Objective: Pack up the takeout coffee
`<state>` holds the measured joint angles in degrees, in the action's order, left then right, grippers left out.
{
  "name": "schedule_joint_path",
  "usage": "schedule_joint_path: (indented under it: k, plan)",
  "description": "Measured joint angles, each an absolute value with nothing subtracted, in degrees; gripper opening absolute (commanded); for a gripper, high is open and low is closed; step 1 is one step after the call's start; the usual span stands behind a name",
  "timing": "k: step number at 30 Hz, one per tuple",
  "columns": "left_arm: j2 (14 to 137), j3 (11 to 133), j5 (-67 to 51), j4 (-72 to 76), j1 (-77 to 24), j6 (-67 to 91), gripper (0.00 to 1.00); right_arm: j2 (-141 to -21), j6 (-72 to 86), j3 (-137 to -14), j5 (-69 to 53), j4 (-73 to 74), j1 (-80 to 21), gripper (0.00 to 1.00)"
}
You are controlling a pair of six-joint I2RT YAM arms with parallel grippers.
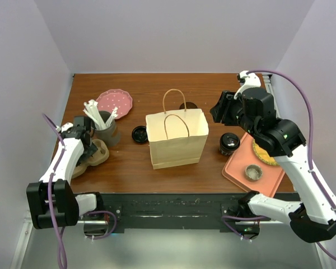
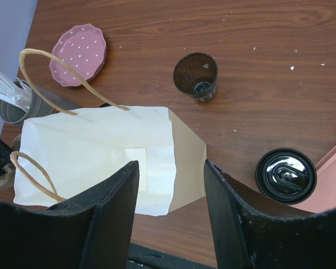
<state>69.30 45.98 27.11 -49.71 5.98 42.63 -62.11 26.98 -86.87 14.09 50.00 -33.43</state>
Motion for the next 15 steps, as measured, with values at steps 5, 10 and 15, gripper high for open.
schedule_joint_path:
  k: [5,10,15]
  plan:
    - [69.97,45.98,27.57,-48.36,6.0,42.65,0.63,-62.11,26.89,-86.87,14.06,50.0,-33.43,0.54]
    - [71.68,45.89,27.7,-47.29,6.7,42.54,0.55,-62.11,26.92,-86.87,14.04,50.0,-33.43,0.54]
    - [71.66,45.74,27.62,-46.74,8.4,42.46,0.45,-62.08,26.89,-86.87,14.04,50.0,-33.43,0.54]
